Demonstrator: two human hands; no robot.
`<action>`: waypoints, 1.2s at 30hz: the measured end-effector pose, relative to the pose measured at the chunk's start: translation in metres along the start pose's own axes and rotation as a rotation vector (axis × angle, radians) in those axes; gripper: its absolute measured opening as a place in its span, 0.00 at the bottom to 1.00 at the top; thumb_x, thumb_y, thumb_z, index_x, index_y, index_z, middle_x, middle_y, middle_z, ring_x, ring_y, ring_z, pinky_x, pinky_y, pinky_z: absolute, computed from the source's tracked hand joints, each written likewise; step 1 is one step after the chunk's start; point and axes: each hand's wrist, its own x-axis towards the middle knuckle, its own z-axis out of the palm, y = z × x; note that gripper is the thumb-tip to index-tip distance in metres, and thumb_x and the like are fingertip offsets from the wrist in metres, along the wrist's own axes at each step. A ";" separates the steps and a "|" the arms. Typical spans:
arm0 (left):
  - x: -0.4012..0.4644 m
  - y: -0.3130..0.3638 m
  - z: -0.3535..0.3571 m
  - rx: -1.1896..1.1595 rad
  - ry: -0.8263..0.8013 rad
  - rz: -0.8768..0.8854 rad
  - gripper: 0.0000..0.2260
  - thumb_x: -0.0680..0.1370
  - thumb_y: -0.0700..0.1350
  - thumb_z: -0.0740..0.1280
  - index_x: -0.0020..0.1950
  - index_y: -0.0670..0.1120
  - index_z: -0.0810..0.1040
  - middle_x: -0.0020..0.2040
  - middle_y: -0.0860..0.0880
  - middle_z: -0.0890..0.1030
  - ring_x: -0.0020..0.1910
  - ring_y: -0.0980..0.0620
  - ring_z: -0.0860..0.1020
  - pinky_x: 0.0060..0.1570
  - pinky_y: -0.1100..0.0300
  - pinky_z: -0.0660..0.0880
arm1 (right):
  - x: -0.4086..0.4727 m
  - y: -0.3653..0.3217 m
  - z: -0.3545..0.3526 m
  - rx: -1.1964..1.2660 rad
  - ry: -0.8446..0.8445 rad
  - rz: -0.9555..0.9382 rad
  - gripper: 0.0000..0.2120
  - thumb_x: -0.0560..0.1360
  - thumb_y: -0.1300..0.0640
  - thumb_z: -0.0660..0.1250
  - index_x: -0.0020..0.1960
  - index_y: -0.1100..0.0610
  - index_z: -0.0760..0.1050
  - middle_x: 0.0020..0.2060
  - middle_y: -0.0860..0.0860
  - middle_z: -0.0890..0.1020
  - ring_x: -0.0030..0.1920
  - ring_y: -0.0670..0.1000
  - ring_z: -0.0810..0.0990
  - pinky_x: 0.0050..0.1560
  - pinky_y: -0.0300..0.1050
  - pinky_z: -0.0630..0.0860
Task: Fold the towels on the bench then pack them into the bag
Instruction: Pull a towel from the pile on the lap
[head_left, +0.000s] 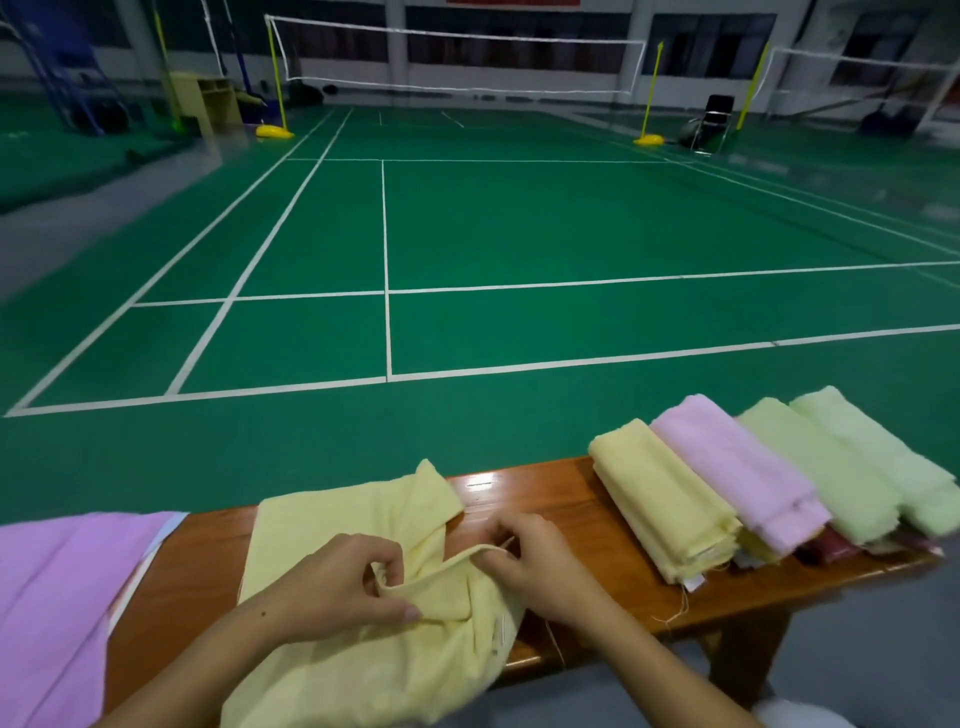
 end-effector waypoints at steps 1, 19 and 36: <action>-0.001 -0.001 0.001 -0.017 0.018 0.004 0.18 0.68 0.65 0.76 0.40 0.54 0.76 0.35 0.54 0.78 0.34 0.57 0.73 0.36 0.57 0.68 | 0.006 -0.001 0.006 0.025 0.024 0.003 0.07 0.77 0.56 0.72 0.45 0.44 0.80 0.43 0.37 0.83 0.47 0.40 0.81 0.46 0.35 0.77; -0.017 0.001 -0.035 -0.388 0.083 0.148 0.12 0.75 0.46 0.79 0.40 0.48 0.76 0.39 0.56 0.74 0.34 0.59 0.69 0.34 0.62 0.68 | 0.058 -0.027 0.027 0.957 -0.123 0.176 0.09 0.73 0.73 0.72 0.52 0.75 0.80 0.65 0.55 0.83 0.64 0.60 0.83 0.59 0.58 0.83; -0.009 -0.005 -0.038 0.523 0.655 0.246 0.17 0.75 0.68 0.66 0.37 0.56 0.77 0.36 0.63 0.76 0.33 0.62 0.74 0.26 0.61 0.69 | 0.039 -0.035 -0.023 -0.569 0.051 -0.281 0.08 0.83 0.48 0.65 0.58 0.48 0.80 0.51 0.45 0.83 0.50 0.47 0.79 0.53 0.49 0.79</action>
